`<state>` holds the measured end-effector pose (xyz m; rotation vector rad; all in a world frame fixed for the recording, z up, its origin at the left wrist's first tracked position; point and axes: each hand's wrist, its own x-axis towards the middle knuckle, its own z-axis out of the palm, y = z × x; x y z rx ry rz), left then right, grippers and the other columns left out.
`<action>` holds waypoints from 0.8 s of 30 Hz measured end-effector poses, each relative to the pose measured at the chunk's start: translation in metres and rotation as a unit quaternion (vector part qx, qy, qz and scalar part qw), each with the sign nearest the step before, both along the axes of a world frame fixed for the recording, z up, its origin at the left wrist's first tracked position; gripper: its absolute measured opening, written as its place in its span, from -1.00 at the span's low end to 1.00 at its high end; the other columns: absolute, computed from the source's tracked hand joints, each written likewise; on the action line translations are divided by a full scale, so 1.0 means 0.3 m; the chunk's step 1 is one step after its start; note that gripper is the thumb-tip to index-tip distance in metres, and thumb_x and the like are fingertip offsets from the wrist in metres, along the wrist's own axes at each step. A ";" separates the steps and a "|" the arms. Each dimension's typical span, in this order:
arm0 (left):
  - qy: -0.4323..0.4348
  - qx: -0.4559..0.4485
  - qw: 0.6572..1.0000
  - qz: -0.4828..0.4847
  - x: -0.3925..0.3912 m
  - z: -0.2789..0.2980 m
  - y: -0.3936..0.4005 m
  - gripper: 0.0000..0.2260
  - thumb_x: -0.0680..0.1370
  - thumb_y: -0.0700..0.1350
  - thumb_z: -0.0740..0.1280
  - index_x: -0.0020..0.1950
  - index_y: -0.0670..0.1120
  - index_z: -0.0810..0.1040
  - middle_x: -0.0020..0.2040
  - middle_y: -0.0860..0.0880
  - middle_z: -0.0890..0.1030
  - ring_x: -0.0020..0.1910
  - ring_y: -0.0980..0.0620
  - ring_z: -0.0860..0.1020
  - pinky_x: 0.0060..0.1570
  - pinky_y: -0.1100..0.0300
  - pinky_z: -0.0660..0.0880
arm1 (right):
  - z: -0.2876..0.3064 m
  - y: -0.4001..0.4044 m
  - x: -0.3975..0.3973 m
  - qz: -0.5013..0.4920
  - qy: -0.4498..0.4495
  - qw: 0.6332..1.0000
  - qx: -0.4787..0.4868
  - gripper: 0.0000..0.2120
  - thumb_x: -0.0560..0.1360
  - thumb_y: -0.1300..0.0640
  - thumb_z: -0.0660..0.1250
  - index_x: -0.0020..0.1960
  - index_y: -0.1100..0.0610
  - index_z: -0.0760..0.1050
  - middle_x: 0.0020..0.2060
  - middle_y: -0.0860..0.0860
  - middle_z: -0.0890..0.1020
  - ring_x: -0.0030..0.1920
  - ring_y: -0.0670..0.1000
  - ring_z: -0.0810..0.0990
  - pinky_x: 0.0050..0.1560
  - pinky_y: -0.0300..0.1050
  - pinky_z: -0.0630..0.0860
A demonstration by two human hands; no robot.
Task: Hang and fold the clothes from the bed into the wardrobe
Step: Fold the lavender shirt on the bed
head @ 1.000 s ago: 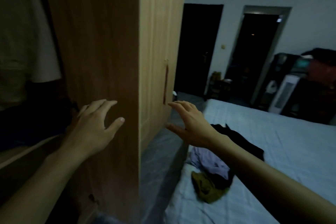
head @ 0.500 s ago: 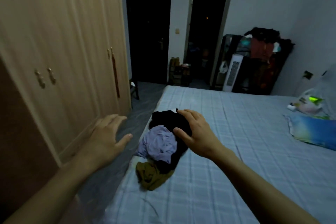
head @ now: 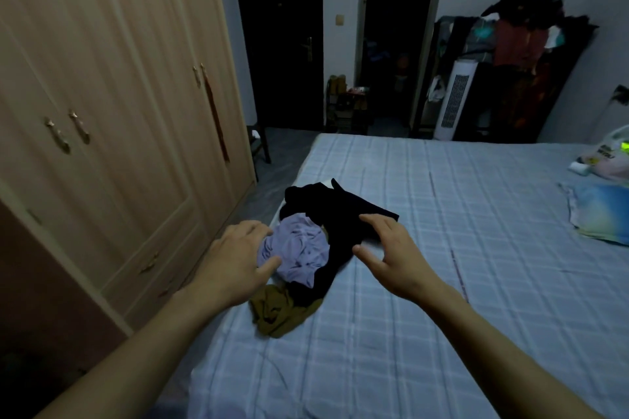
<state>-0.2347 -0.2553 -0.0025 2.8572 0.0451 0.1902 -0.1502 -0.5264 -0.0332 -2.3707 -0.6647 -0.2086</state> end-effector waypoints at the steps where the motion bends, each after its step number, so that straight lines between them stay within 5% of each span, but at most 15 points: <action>1: 0.001 -0.003 1.000 -0.001 0.030 -0.018 0.010 -0.55 0.56 0.15 0.33 0.38 -0.01 0.43 0.39 -0.03 0.41 0.35 -0.07 0.37 0.29 0.04 0.38 | -0.018 0.006 0.015 0.001 0.003 1.000 -0.005 -0.45 0.54 -0.04 0.35 0.47 0.09 0.32 0.38 0.03 0.42 0.40 0.05 0.35 0.41 0.04 0.30; 24: 0.121 -0.126 0.984 -0.045 1.065 -0.616 0.563 -0.63 0.58 0.12 0.31 0.31 -0.02 0.46 0.28 -0.06 0.49 0.25 -0.11 0.41 0.18 -0.02 0.44 | -0.498 0.498 0.865 -0.052 0.167 0.979 -0.109 -0.52 0.56 -0.02 0.33 0.43 0.08 0.36 0.34 0.01 0.47 0.35 0.02 0.41 0.34 -0.10 0.37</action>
